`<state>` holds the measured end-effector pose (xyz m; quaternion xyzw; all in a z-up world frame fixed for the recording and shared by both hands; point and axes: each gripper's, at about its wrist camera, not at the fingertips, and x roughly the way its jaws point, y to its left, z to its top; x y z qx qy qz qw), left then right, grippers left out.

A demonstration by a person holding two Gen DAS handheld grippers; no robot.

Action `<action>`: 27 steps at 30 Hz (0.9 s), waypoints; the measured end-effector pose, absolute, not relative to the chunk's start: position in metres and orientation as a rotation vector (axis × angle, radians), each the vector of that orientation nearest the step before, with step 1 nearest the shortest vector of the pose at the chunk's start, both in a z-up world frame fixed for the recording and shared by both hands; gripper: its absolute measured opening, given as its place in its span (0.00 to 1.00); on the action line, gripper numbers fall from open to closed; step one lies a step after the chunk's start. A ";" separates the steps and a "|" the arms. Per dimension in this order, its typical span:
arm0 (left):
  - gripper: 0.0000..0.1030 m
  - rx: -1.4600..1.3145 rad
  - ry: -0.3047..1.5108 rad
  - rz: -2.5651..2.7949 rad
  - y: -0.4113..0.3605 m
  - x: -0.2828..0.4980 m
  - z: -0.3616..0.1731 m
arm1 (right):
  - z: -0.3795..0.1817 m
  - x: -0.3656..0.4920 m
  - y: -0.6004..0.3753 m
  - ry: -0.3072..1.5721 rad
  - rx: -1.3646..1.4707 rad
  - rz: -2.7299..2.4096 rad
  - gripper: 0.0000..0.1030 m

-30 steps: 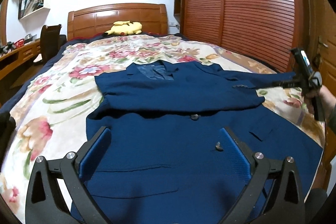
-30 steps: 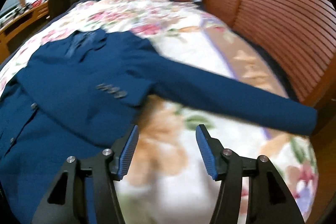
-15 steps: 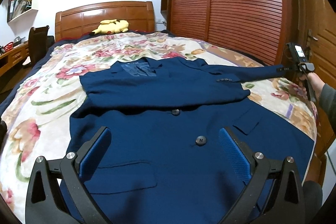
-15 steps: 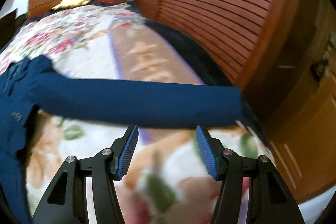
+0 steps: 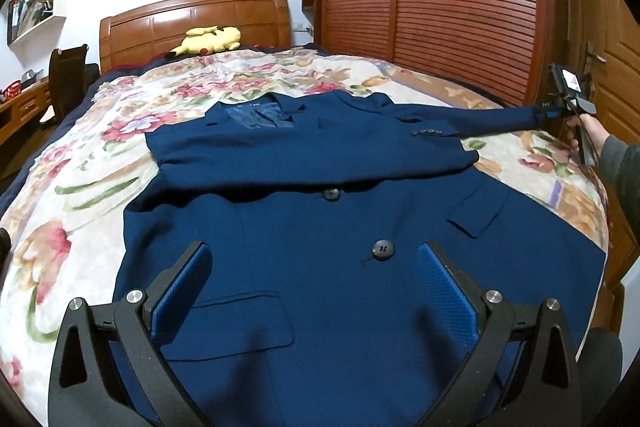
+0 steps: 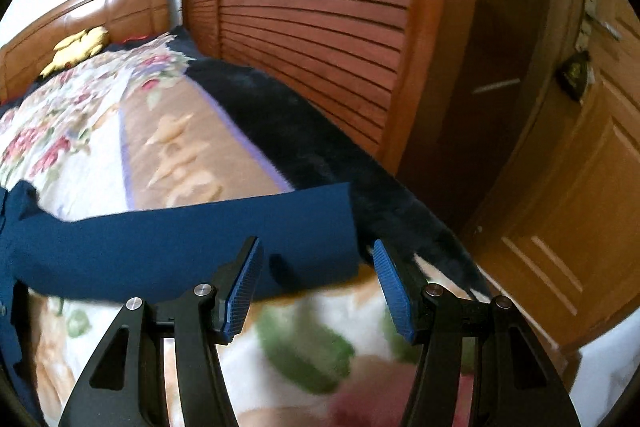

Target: Fold large clothes

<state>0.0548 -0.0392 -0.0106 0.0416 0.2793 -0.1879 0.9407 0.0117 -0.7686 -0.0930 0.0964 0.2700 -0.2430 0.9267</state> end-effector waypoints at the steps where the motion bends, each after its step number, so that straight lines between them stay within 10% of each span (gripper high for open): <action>1: 0.99 0.087 0.572 -0.383 -0.039 0.055 -0.011 | -0.093 0.010 -0.768 0.553 0.204 -0.501 0.58; 9: 0.99 0.090 0.589 -0.387 -0.042 0.059 -0.013 | -0.107 0.025 -0.776 0.629 0.253 -0.466 0.57; 13: 0.99 0.084 0.573 -0.394 -0.040 0.056 -0.009 | -0.105 0.032 -0.752 0.641 0.139 -0.458 0.11; 27: 0.99 0.037 0.530 -0.362 -0.004 0.043 0.007 | 0.028 -0.030 -0.557 0.334 -0.163 -0.217 0.07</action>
